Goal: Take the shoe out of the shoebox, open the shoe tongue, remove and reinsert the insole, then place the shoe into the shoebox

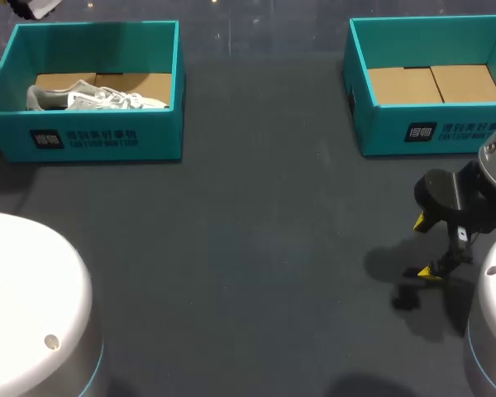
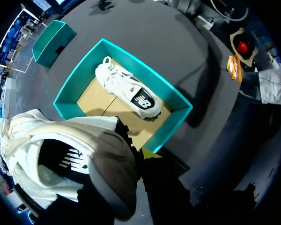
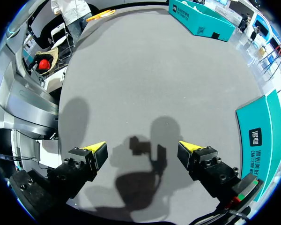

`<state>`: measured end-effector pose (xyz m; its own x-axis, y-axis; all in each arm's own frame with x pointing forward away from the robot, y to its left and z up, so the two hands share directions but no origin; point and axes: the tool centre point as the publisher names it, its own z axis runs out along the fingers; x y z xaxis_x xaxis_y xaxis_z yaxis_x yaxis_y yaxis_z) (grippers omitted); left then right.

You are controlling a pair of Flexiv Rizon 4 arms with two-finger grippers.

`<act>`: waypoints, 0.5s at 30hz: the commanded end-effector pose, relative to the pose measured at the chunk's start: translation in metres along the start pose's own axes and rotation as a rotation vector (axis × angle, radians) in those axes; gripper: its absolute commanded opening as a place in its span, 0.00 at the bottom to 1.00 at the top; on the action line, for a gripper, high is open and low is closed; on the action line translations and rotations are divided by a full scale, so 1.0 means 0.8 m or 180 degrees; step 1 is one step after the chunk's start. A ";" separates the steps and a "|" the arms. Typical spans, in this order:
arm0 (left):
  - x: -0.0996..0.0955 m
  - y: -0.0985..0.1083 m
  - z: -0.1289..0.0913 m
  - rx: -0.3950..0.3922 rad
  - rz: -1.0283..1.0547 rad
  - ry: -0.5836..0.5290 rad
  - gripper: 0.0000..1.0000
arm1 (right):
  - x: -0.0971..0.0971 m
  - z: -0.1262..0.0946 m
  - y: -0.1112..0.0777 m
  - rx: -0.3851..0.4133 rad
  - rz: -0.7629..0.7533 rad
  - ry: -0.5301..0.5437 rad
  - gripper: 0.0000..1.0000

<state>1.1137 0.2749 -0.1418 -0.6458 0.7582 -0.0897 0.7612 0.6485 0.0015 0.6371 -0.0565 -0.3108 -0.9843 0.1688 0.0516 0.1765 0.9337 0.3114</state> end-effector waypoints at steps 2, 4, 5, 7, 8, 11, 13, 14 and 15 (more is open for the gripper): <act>-0.006 0.009 -0.005 -0.0001 0.0687 0.0375 0.00 | 0.002 0.000 -0.001 0.0006 0.0000 -0.0010 1.00; -0.006 0.009 -0.005 -0.0001 0.0687 0.0375 0.00 | 0.002 0.000 -0.001 0.0006 0.0000 -0.0010 1.00; -0.006 0.009 -0.005 -0.0001 0.0687 0.0375 0.00 | 0.002 0.000 -0.001 0.0006 0.0000 -0.0010 1.00; -0.006 0.009 -0.005 -0.0001 0.0687 0.0375 0.00 | 0.002 0.000 -0.001 0.0006 0.0000 -0.0010 1.00; -0.006 0.009 -0.005 -0.0001 0.0687 0.0375 0.00 | 0.002 0.000 -0.001 0.0006 0.0000 -0.0010 1.00; -0.004 0.010 -0.002 -0.0103 0.0934 0.0349 0.00 | 0.002 0.000 -0.001 0.0006 0.0000 -0.0010 1.00; -0.002 0.011 0.001 -0.0156 0.1041 0.0362 0.00 | 0.002 0.000 -0.001 0.0006 0.0000 -0.0010 1.00; -0.002 0.012 0.003 -0.0187 0.1159 0.0397 0.00 | 0.002 0.000 -0.001 0.0006 0.0000 -0.0010 1.00; 0.000 0.012 0.004 -0.0233 0.1189 0.0387 0.00 | 0.002 0.000 -0.001 0.0006 0.0000 -0.0010 1.00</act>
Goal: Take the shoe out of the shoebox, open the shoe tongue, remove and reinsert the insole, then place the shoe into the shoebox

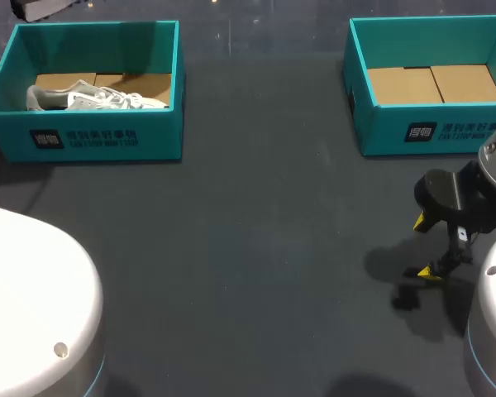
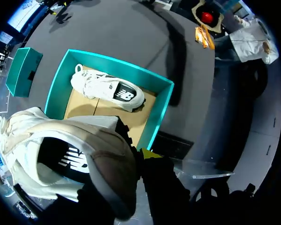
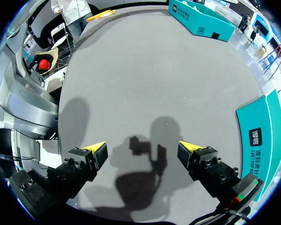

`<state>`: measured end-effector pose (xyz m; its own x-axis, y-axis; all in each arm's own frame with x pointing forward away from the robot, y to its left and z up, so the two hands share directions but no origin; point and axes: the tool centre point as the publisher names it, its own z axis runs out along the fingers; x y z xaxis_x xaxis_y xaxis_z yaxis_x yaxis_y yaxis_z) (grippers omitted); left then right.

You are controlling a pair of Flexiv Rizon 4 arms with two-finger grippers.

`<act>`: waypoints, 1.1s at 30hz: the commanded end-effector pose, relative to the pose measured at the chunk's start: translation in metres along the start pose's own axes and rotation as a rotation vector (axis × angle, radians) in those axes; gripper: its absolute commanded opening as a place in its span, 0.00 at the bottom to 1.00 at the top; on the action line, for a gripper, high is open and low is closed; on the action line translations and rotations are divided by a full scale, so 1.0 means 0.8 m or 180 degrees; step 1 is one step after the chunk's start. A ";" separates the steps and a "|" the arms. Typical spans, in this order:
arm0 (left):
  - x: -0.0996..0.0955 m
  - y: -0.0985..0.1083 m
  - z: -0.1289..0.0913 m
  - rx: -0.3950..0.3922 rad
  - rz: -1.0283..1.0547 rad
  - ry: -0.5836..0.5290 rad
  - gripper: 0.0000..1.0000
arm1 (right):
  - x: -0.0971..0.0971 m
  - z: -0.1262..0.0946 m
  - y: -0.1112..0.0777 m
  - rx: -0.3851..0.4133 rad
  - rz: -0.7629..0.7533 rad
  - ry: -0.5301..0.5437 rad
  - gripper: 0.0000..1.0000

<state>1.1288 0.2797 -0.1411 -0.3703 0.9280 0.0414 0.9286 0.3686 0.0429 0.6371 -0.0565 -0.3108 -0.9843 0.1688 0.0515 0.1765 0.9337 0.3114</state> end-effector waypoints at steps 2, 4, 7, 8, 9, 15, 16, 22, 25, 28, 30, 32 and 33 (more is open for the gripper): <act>0.006 -0.006 0.009 -0.0206 0.0287 0.0048 0.00 | 0.002 0.000 -0.001 0.0006 0.0000 -0.0010 1.00; 0.007 -0.002 0.013 -0.0278 0.0410 0.0087 0.00 | 0.002 0.000 -0.001 0.0006 0.0000 -0.0010 1.00; 0.009 0.005 0.018 -0.0325 0.0517 0.0126 0.00 | 0.002 0.000 -0.001 0.0006 0.0000 -0.0010 1.00; 0.009 0.006 0.019 -0.0344 0.0514 0.0140 0.00 | 0.002 0.000 -0.001 0.0006 0.0000 -0.0010 1.00; 0.008 0.008 0.021 -0.0361 0.0536 0.0176 0.00 | 0.002 0.000 -0.001 0.0006 0.0000 -0.0010 1.00; 0.009 0.012 0.025 -0.0426 0.0634 0.0259 0.00 | 0.002 0.000 -0.001 0.0006 0.0000 -0.0010 1.00; 0.009 0.012 0.025 -0.0426 0.0634 0.0259 0.00 | 0.002 0.000 -0.001 0.0006 0.0000 -0.0010 1.00; 0.009 0.012 0.025 -0.0426 0.0634 0.0259 0.00 | 0.002 0.000 -0.001 0.0006 0.0000 -0.0010 1.00; 0.006 0.017 0.036 -0.0437 0.0687 0.0274 0.00 | 0.002 0.000 -0.001 0.0006 0.0000 -0.0010 1.00; 0.006 0.023 0.048 -0.0506 0.0762 0.0285 0.00 | 0.002 0.000 -0.001 0.0006 0.0000 -0.0010 1.00; 0.005 0.025 0.059 -0.0552 0.0775 0.0334 0.00 | 0.002 0.000 -0.001 0.0006 0.0000 -0.0010 1.00; 0.006 0.027 0.070 -0.0525 0.0789 0.0404 0.00 | 0.002 0.000 -0.001 0.0006 0.0000 -0.0010 1.00; 0.005 0.028 0.075 -0.0493 0.0813 0.0482 0.00 | 0.002 0.000 -0.001 0.0006 0.0000 -0.0010 1.00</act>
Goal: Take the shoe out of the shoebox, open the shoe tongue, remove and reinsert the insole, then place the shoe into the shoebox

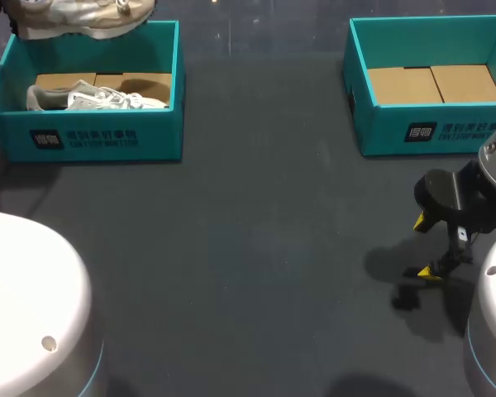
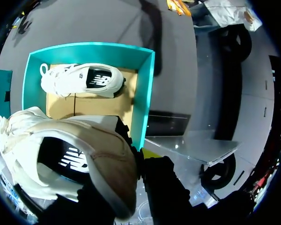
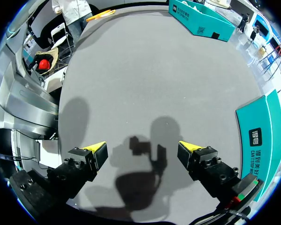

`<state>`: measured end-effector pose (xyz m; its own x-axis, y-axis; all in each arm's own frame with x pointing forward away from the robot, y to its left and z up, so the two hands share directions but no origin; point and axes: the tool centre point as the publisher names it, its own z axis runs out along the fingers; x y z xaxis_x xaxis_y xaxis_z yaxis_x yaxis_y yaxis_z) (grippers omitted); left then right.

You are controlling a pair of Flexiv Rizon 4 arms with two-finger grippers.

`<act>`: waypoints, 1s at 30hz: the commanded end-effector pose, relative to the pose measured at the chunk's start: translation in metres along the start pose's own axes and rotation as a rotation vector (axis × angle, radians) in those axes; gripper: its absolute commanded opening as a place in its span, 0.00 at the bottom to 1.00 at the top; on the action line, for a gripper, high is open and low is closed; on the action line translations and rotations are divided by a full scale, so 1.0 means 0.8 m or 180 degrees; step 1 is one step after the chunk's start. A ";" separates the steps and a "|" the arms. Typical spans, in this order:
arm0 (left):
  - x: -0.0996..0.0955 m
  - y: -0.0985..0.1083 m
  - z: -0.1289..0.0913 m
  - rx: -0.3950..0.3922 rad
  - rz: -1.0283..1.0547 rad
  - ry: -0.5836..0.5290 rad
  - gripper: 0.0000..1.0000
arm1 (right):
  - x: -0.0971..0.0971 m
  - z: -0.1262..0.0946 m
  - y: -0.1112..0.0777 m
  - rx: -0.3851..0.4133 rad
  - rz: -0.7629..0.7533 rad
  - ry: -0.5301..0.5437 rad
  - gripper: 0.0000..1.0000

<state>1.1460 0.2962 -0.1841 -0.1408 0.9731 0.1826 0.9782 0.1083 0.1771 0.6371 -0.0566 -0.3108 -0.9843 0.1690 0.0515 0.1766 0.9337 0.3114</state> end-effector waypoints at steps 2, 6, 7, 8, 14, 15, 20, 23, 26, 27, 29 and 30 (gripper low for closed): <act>-0.006 0.005 0.024 0.0046 0.0121 0.0210 0.00 | 0.002 0.000 -0.001 0.0006 0.0000 -0.0010 1.00; -0.005 0.011 0.021 0.0009 0.0114 0.0229 0.00 | 0.002 0.000 -0.001 0.0006 0.0000 -0.0010 1.00; -0.005 0.011 0.021 0.0009 0.0114 0.0229 0.00 | 0.002 0.000 -0.001 0.0006 0.0000 -0.0010 1.00; -0.005 0.011 0.021 0.0009 0.0114 0.0229 0.00 | 0.002 0.000 -0.001 0.0006 0.0000 -0.0010 1.00; -0.005 0.011 0.021 0.0009 0.0114 0.0229 0.00 | 0.002 0.000 -0.001 0.0006 0.0000 -0.0010 1.00; -0.005 0.011 0.021 0.0009 0.0114 0.0229 0.00 | 0.002 0.000 -0.001 0.0006 0.0000 -0.0010 1.00; -0.010 0.008 0.045 0.0202 0.0178 0.0216 0.00 | 0.002 0.000 -0.001 0.0006 0.0000 -0.0010 1.00; -0.010 0.006 0.056 0.0209 0.0175 0.0230 0.00 | 0.002 0.000 -0.001 0.0006 0.0000 -0.0010 1.00; -0.010 0.005 0.064 0.0237 0.0155 0.0251 0.00 | 0.002 0.000 -0.001 0.0006 0.0000 -0.0010 1.00; -0.010 0.005 0.066 0.0244 0.0157 0.0252 0.00 | 0.002 0.000 -0.001 0.0006 0.0000 -0.0010 1.00; -0.011 0.005 0.072 0.0257 0.0154 0.0280 0.00 | 0.002 0.000 -0.001 0.0006 0.0000 -0.0010 1.00; -0.012 0.004 0.074 0.0273 0.0157 0.0289 0.00 | 0.002 0.000 -0.001 0.0006 0.0000 -0.0010 1.00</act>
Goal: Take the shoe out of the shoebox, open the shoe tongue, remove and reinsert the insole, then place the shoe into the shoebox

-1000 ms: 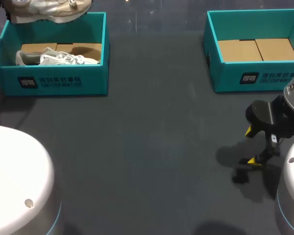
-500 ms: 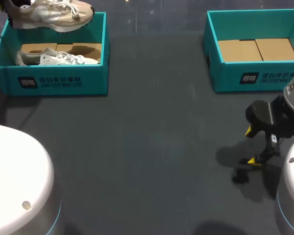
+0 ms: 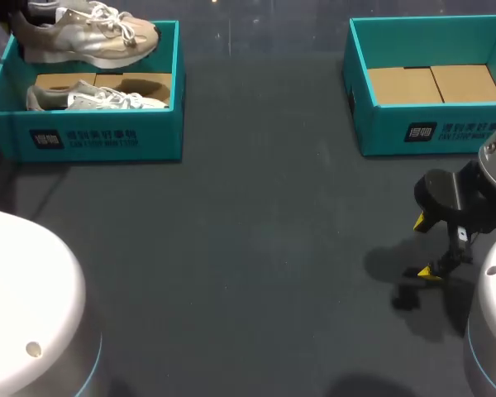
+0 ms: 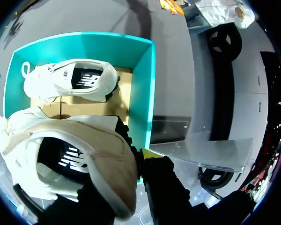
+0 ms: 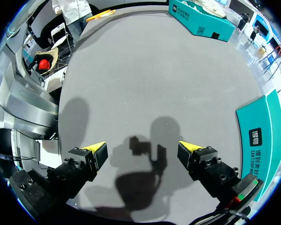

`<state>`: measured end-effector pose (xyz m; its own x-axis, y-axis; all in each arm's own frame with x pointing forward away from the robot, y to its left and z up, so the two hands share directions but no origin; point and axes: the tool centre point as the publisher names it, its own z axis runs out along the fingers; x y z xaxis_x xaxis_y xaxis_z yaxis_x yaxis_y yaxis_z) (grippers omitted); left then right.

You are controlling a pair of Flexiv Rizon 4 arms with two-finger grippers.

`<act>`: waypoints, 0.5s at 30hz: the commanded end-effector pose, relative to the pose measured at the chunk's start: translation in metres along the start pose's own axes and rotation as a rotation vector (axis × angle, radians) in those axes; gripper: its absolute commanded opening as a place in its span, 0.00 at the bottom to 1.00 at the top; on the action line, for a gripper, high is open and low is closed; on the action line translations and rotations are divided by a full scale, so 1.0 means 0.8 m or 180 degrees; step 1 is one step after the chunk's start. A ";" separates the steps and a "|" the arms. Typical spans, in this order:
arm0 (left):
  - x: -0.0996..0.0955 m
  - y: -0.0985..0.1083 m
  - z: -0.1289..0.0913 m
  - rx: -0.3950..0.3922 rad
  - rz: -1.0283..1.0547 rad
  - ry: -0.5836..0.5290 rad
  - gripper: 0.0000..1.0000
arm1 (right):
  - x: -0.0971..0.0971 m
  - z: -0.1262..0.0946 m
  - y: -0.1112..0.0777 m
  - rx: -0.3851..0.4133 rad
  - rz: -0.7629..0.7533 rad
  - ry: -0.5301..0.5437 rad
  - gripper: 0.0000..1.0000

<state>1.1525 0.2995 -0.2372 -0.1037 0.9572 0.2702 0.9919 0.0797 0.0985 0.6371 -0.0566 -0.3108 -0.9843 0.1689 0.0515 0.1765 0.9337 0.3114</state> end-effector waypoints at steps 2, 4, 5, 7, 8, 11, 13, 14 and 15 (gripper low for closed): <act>-0.005 0.009 0.013 0.0061 0.0004 0.0042 0.00 | 0.002 0.000 -0.001 0.0006 0.0000 -0.0010 1.00; -0.008 0.009 0.019 0.0083 0.0007 0.0073 0.00 | 0.002 0.000 -0.001 0.0006 0.0000 -0.0010 1.00; -0.009 0.009 0.022 0.0089 0.0011 0.0076 0.00 | 0.002 0.000 -0.001 0.0006 0.0000 -0.0010 1.00; -0.011 0.010 0.027 0.0128 0.0038 0.0090 0.00 | 0.002 0.000 -0.001 0.0006 0.0000 -0.0010 1.00; -0.011 0.010 0.029 0.0126 0.0039 0.0097 0.00 | 0.002 0.000 -0.001 0.0006 0.0000 -0.0010 1.00; -0.013 0.012 0.035 0.0138 0.0052 0.0109 0.00 | 0.002 0.000 -0.001 0.0006 0.0000 -0.0010 1.00; -0.016 0.014 0.040 0.0157 0.0039 0.0129 0.00 | 0.002 0.000 -0.001 0.0006 0.0000 -0.0010 1.00; -0.017 0.015 0.042 0.0166 0.0030 0.0139 0.00 | 0.002 0.000 -0.001 0.0006 0.0000 -0.0010 1.00; -0.019 0.015 0.044 0.0174 0.0028 0.0143 0.00 | 0.002 0.000 -0.001 0.0006 0.0000 -0.0010 1.00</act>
<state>1.1596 0.2975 -0.2692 -0.0973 0.9458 0.3100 0.9949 0.0839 0.0563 0.6371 -0.0566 -0.3108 -0.9843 0.1689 0.0515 0.1765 0.9337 0.3114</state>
